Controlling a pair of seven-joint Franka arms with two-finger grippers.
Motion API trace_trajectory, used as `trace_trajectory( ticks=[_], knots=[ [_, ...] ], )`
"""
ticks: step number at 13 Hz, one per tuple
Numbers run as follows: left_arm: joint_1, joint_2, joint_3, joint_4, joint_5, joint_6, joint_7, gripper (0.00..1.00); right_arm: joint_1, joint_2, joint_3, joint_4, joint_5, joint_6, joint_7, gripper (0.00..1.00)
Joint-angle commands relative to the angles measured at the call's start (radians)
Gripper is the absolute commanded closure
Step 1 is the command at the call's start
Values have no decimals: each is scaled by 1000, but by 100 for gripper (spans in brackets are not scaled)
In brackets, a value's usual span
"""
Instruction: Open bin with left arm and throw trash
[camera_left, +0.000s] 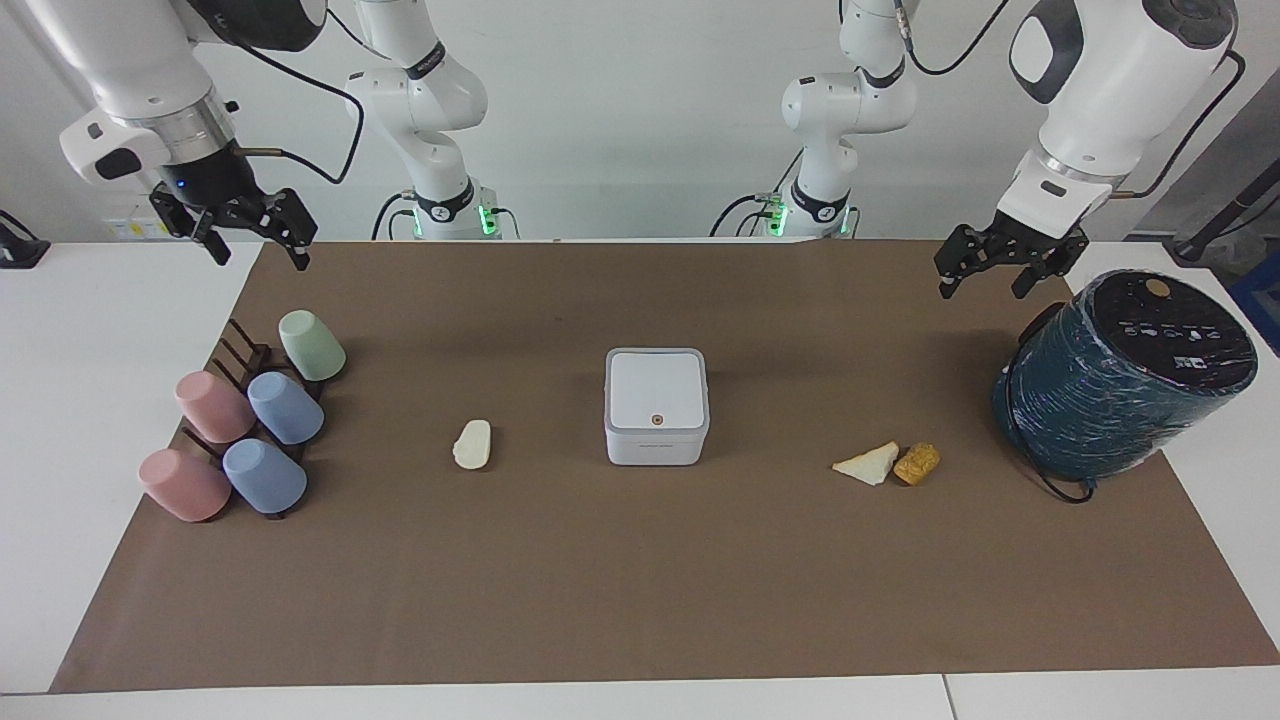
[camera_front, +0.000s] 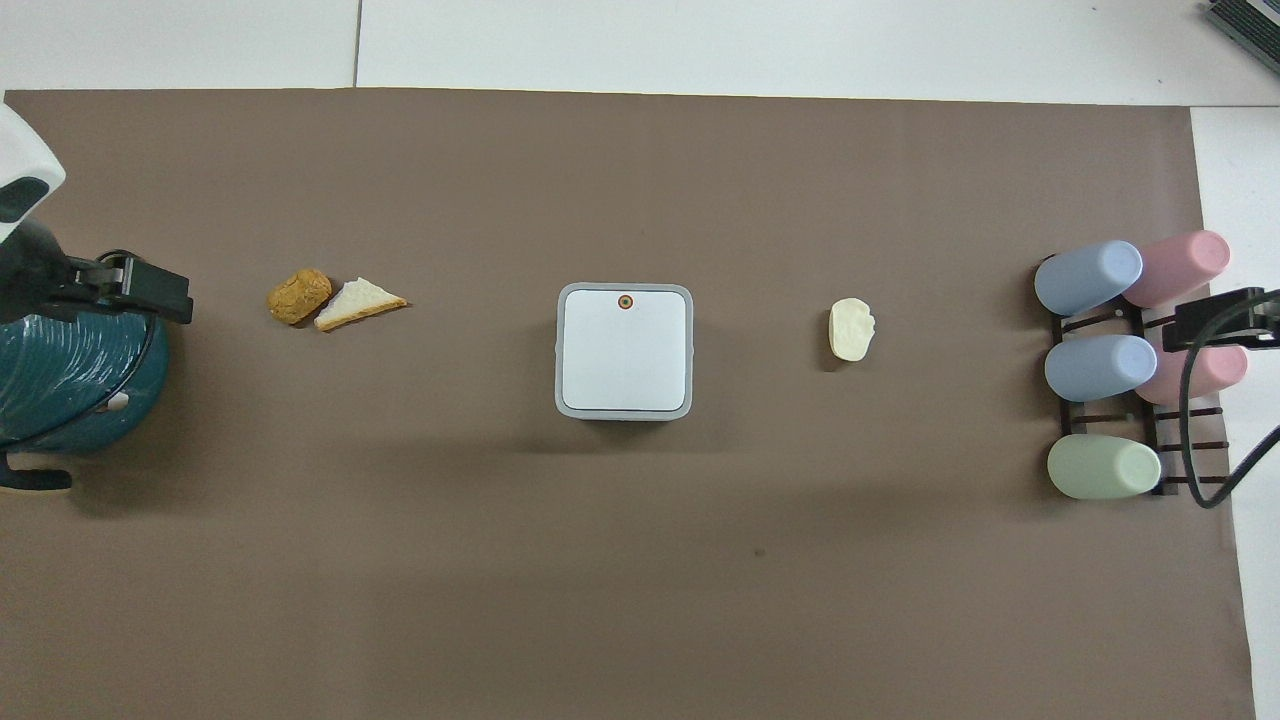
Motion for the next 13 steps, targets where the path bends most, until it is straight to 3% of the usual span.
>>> trace_trajectory(
  ticks=[1, 13],
  knots=[
    [-2, -9, 4, -9, 9, 19, 25, 0, 12, -2, 16, 6, -7, -16, 15, 0],
    [-13, -5, 2, -11, 11, 36, 32, 0, 13, -7, 19, 5, -7, -42, 15, 0]
  ],
)
